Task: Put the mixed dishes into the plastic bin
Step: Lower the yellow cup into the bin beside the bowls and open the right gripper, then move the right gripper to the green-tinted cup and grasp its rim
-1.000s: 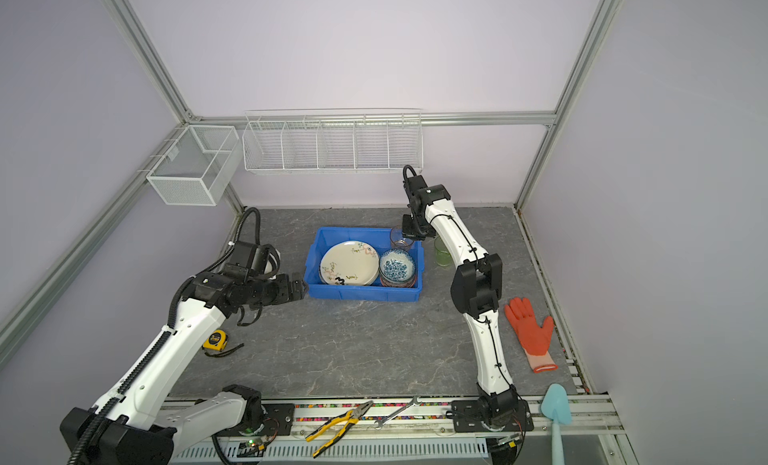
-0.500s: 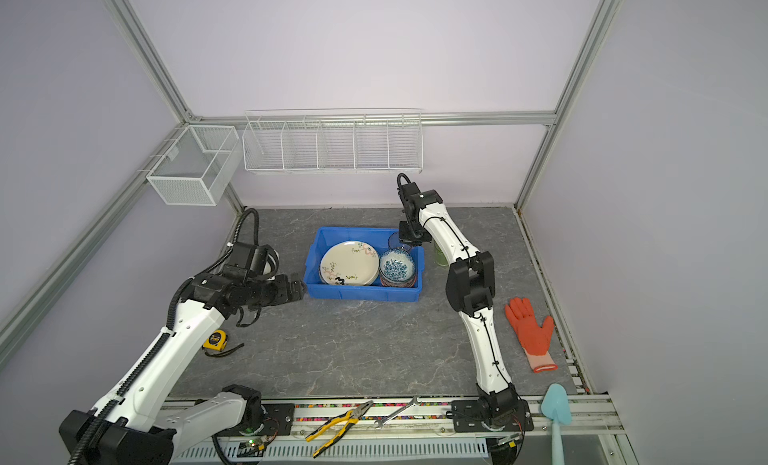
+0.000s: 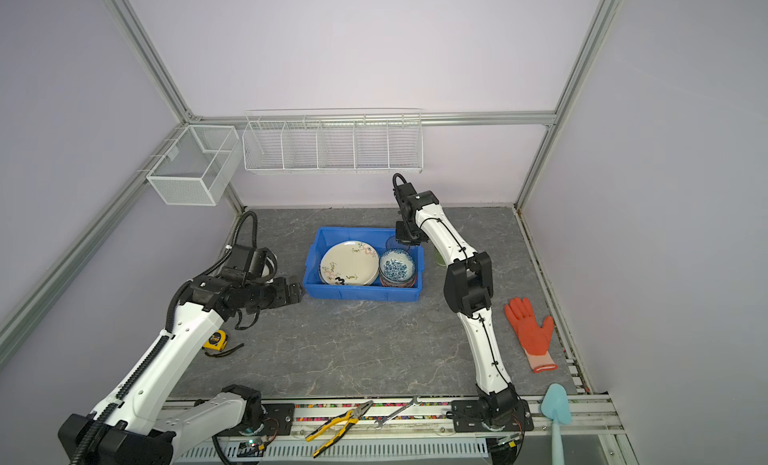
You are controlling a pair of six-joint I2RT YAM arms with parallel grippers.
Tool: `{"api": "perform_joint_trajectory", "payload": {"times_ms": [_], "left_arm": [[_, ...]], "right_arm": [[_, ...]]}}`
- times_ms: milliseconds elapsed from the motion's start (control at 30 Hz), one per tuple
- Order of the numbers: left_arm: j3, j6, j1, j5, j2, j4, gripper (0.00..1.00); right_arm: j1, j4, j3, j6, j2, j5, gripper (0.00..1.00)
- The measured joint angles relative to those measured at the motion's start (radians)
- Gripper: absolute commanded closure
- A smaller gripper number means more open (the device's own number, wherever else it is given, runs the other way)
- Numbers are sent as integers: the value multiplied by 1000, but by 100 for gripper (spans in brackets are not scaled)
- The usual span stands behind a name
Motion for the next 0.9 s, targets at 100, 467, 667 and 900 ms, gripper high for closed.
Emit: {"api": "perform_joint_trajectory", "payload": {"times_ms": [100,467,667,900], "left_arm": [[0,0,0,0,0,0,0],[0,-1,2,44,34,19,0],[26,-2,2,125,116,73,0],[104,-16,2,204,239,165,0]], "right_arm": [[0,0,0,-2,-1,5,75],[0,3,-89,-20,-167,35,70],[-3,43,-308,-37,-434,49,62],[-28,78,-558,-13,-671,42,25]]}}
